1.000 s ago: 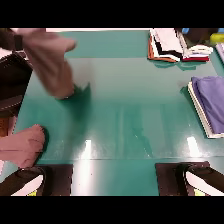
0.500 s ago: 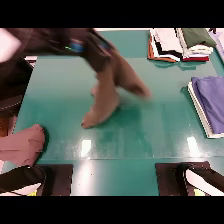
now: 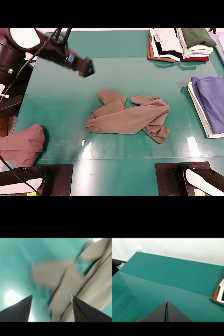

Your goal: Fold the shirts.

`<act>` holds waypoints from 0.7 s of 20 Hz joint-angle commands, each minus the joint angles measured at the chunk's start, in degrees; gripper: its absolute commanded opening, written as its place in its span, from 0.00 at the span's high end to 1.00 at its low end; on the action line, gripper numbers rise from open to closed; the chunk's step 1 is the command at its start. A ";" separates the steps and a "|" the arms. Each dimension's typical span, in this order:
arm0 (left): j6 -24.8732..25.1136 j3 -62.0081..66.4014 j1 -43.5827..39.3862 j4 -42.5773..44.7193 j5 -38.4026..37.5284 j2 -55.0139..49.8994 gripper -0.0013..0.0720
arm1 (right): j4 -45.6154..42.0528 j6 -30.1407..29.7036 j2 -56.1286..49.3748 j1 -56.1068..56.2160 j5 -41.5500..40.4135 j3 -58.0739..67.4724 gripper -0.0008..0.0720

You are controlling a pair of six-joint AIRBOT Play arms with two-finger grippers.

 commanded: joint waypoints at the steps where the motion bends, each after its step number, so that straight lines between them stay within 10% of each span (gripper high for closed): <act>1: -1.64 -12.52 7.63 -4.96 -4.33 -0.20 0.20 | 0.00 0.00 0.17 -0.09 0.37 -1.27 0.97; 11: 4.50 -44.61 7.67 -24.87 10.08 -0.22 0.20 | 0.09 0.00 0.24 0.31 0.07 -12.90 0.97; 12: 4.50 -45.18 7.67 -25.38 10.45 -0.22 0.25 | 0.11 0.00 0.24 0.31 -0.22 -13.88 0.97; 14: 4.57 -45.16 7.67 -25.51 11.13 -0.20 0.70 | 0.04 -0.02 0.24 0.31 -0.48 -16.17 0.97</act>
